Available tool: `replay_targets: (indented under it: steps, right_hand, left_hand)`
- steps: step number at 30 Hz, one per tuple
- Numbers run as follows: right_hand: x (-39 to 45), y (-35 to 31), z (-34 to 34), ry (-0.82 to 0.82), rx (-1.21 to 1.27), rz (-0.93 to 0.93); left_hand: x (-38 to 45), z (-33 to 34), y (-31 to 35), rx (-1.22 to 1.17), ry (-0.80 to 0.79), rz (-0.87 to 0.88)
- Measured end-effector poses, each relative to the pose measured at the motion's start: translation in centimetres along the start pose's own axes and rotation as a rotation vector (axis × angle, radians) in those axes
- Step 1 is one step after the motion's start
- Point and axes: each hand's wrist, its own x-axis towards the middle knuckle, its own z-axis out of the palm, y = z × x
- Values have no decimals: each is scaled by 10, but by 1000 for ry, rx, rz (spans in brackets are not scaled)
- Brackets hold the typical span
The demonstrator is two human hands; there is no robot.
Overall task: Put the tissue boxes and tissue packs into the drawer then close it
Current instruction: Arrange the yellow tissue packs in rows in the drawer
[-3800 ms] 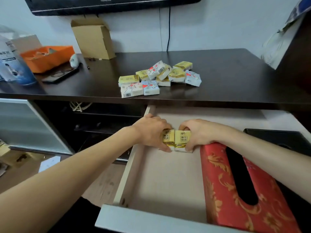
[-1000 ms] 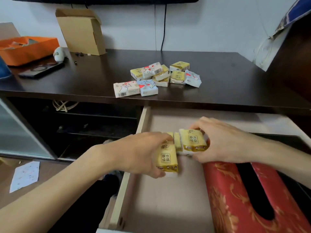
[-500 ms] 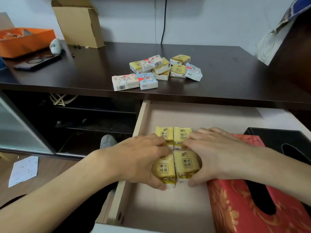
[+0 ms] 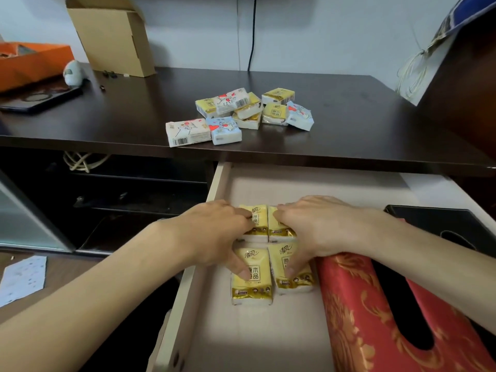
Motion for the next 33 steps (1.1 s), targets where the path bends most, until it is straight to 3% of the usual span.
replay_targets:
  steps: [23,28,33]
  right_hand:
    - [-18,3,-4,-3,135,116]
    - [-20,24,-10,297,419,139]
    - [-3,51,-38,668,874,43]
  left_hand:
    - [12,-1,9,-157,99,52]
    - [4,-17,0,-199,173,-12]
    - [-11,-47,-24,-247,471,-152]
